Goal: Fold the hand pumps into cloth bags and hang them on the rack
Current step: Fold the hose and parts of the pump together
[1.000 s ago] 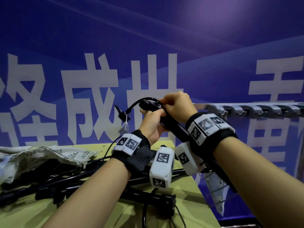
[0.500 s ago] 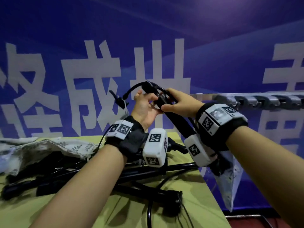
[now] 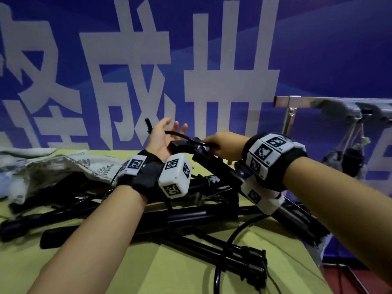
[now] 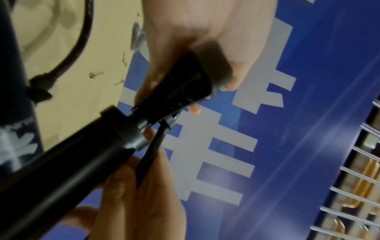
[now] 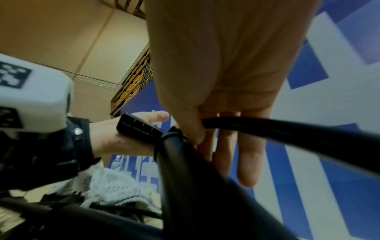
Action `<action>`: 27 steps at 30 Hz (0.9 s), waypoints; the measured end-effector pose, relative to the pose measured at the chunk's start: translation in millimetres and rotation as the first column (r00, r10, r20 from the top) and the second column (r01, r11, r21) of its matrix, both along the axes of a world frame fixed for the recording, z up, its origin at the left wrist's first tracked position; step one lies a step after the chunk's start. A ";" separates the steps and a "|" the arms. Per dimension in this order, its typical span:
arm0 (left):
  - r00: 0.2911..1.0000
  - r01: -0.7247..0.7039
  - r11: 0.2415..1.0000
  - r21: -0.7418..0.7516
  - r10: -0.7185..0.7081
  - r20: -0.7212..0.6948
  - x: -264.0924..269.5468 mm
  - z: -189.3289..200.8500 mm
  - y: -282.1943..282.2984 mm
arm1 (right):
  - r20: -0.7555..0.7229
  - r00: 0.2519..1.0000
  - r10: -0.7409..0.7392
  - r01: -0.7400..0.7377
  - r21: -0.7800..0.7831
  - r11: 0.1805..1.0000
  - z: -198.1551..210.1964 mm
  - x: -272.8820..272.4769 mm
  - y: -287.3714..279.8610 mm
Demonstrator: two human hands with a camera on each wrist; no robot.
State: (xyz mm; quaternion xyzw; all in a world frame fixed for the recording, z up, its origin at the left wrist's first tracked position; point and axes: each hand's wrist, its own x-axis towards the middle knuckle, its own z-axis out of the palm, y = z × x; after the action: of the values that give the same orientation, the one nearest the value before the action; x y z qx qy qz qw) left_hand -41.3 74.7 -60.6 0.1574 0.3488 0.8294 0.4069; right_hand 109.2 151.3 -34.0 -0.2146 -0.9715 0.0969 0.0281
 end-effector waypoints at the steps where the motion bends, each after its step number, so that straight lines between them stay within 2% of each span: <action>1: 0.999 -0.006 1.000 -0.020 0.007 0.042 -5.1 -6.1 -0.6 | 0.051 0.998 0.022 -0.021 -0.021 1.000 -3.5 -7.8 1.3; 2: 0.998 -0.003 0.997 -0.076 0.008 0.059 -9.7 -11.6 -1.1 | 0.092 0.995 0.041 -0.037 -0.045 0.998 -6.9 -15.9 2.8; 5: 0.999 0.046 0.956 -0.289 -0.050 -0.008 -14.8 -22.4 -5.3 | 0.202 0.976 0.078 -0.045 -0.165 0.985 -8.2 -30.7 9.4; 8: 0.998 0.058 0.953 -0.297 -0.062 -0.002 -17.9 -25.9 -6.2 | 0.294 0.952 0.083 0.043 -0.397 0.917 3.1 -38.3 23.3; 10: 1.000 0.023 0.960 -0.281 -0.019 0.016 -24.2 -29.1 -0.6 | 0.313 0.949 0.042 0.101 -0.429 0.898 10.5 -49.3 40.3; 15: 0.999 0.038 0.936 -0.349 -0.041 -0.003 -32.1 -40.5 6.3 | 0.311 0.937 -0.157 0.228 -0.207 0.951 8.5 -83.3 88.9; 19: 0.994 0.054 0.903 -0.426 -0.088 -0.060 -38.2 -44.5 5.7 | 0.481 0.836 -0.263 0.280 0.039 0.959 -15.1 -109.1 115.9; 22: 0.992 0.024 0.878 -0.478 -0.080 -0.096 -43.4 -48.3 6.4 | 0.576 0.775 -0.260 0.243 0.109 0.964 -29.2 -132.2 122.3; 27: 0.984 0.038 0.848 -0.529 -0.124 -0.126 -51.1 -54.8 7.3 | 0.603 0.767 -0.219 0.202 0.097 0.975 -42.5 -175.1 126.4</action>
State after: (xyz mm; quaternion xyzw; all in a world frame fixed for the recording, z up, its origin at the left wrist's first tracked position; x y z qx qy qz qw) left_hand -92.4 82.0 -115.4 0.1192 0.5855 0.6700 0.4406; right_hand -66.0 277.8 -76.4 -0.3411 -0.8995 0.0062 -0.2729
